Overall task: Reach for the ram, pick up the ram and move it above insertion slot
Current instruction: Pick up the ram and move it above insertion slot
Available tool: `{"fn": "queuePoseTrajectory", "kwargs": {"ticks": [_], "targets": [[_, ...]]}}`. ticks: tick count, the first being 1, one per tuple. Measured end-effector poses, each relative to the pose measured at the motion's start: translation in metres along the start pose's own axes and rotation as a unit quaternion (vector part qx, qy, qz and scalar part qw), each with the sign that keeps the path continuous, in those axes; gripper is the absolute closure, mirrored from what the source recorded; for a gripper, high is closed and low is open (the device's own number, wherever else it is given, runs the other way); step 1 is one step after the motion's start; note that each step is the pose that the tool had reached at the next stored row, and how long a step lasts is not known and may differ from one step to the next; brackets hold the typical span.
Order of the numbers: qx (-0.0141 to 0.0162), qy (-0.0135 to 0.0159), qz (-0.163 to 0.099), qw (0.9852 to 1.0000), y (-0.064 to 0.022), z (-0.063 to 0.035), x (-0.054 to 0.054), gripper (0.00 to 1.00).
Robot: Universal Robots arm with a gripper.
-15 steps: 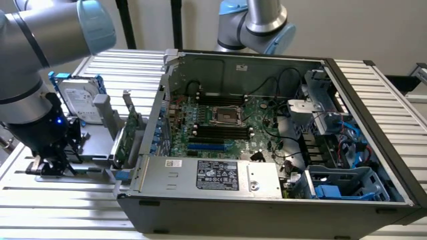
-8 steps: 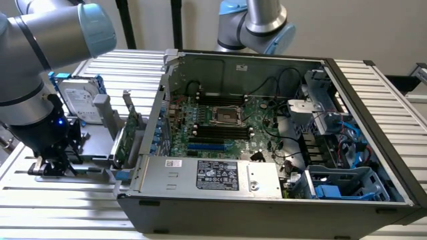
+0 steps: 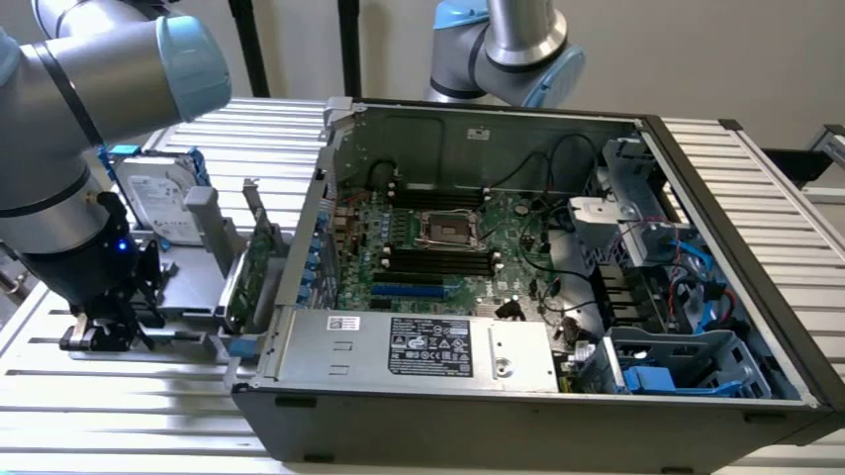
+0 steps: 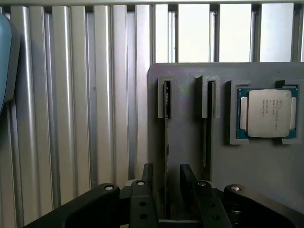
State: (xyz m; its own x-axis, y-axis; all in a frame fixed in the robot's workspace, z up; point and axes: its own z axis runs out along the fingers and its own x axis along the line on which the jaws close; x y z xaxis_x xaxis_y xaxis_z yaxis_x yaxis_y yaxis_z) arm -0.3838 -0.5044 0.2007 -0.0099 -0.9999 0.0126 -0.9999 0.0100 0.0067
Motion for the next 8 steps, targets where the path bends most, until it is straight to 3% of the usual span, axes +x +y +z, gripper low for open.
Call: {"fn": "queuePoseTrajectory", "kwargs": {"ticks": [8], "targets": [[-0.001,0.0001,-0.007,1.0,0.0009,0.0031,-0.0001,0.64]]}}
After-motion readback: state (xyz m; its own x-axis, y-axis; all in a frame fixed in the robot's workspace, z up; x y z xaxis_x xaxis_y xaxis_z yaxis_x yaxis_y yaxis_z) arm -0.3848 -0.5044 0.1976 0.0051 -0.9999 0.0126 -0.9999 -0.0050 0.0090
